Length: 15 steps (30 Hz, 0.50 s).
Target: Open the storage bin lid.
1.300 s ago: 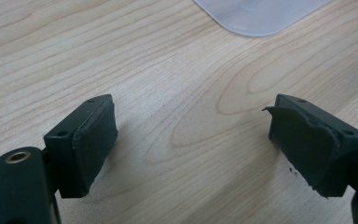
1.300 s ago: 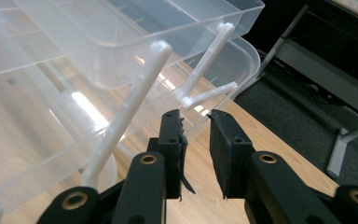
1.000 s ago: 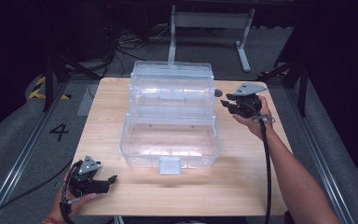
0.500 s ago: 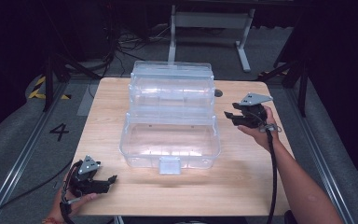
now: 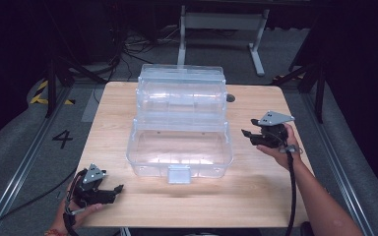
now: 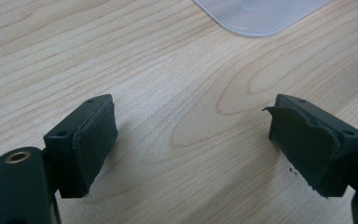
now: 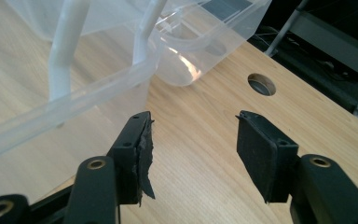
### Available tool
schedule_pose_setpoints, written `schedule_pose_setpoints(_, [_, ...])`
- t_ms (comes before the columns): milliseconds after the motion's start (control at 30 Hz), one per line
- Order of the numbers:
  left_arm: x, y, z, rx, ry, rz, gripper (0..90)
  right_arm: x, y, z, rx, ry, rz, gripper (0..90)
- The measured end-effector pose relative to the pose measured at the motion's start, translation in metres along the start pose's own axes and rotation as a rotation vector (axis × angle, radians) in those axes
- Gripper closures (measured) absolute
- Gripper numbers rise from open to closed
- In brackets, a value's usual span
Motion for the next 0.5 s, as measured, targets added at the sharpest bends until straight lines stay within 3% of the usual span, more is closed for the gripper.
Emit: schedule_pose_setpoints(500, [0.0,0.0,0.0,0.0,-0.001,0.0,15.5,-0.014,-0.013,0.034,-0.019,-0.063,-0.001,41.3])
Point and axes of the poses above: each handheld gripper's, and its own axes: x roughly forward along the jaws, z roughly out of its underside, y roughly to its right, the point moved 7 cm from there along x, roughly forward along the jaws, and after that the axes turned 4 degrees about y, right-handed, at the moved point
